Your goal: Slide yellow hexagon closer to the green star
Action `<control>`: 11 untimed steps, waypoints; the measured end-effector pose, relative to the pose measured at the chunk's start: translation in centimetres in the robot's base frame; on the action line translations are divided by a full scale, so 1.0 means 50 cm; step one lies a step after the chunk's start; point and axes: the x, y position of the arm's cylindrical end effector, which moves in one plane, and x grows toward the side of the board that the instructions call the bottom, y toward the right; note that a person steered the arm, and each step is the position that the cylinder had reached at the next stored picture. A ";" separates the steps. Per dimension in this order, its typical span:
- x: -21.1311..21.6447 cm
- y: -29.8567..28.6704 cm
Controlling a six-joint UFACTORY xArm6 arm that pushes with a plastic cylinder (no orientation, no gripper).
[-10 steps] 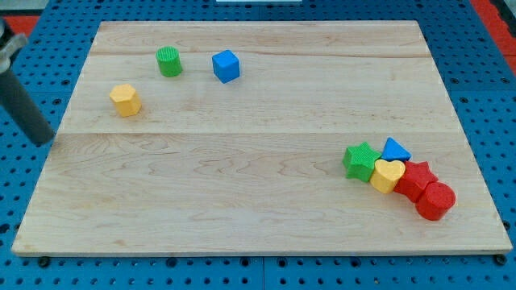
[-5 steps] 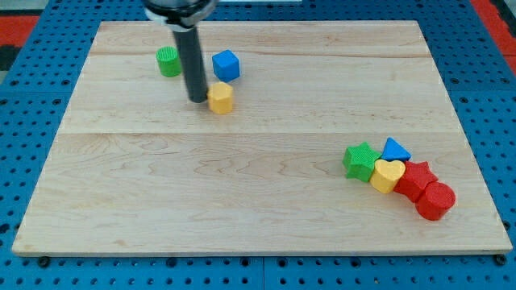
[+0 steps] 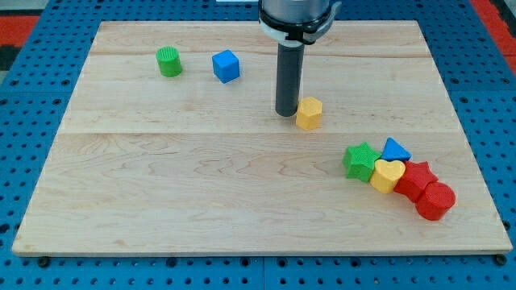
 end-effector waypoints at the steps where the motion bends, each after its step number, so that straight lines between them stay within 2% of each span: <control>1: -0.011 0.002; 3: -0.025 0.043; 4: 0.018 0.081; 5: 0.025 0.125; 9: 0.062 0.135; 10: 0.064 0.093; 11: 0.044 -0.072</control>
